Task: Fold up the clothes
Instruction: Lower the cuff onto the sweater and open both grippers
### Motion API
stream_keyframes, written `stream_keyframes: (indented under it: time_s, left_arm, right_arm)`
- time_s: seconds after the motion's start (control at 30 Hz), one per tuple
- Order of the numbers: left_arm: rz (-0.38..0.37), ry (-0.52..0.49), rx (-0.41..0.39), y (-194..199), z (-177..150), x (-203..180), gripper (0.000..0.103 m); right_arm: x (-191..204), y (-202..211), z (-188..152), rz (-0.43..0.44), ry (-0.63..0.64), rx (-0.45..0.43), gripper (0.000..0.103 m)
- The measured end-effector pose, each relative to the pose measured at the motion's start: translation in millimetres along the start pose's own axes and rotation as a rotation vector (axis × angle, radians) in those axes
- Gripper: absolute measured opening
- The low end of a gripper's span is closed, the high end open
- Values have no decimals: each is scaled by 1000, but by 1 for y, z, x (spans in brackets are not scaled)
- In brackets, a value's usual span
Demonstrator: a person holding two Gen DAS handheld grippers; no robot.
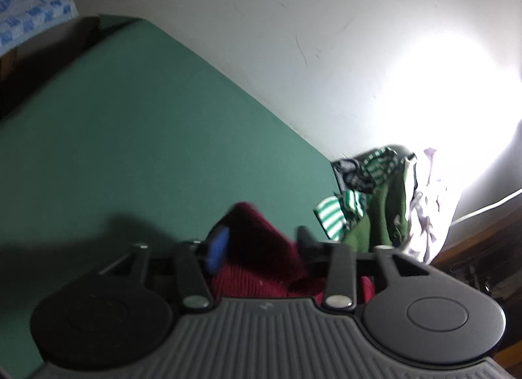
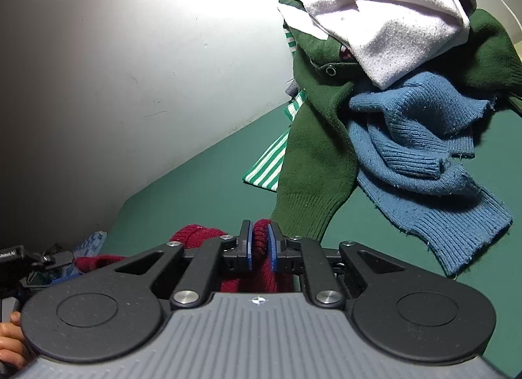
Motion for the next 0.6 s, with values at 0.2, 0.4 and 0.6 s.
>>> stream_keyframes:
  time_s: [0.2,0.4,0.6]
  left_arm:
    - [5,-71,-17,25,7,-8,52]
    - [91,-407,0,38,-45,-47,52]
    - [127,-456,103,20,-96,-40,51]
  right_arm:
    - [11,15,11,-15,110,-14,29]
    - [59,52,7,24,342,-62,28]
    - [64,27,-21,-12,419,48,28]
Point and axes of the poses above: each gripper's, at about its wrist camera, not at the fingertips, and y roughly against the way its jaws point, x to its left, z to its top, the point moved 10 cm from there along -y, roughly the way its jaws point, and after that the axes turned 6 degrees about -y, right-handed, at the moved point
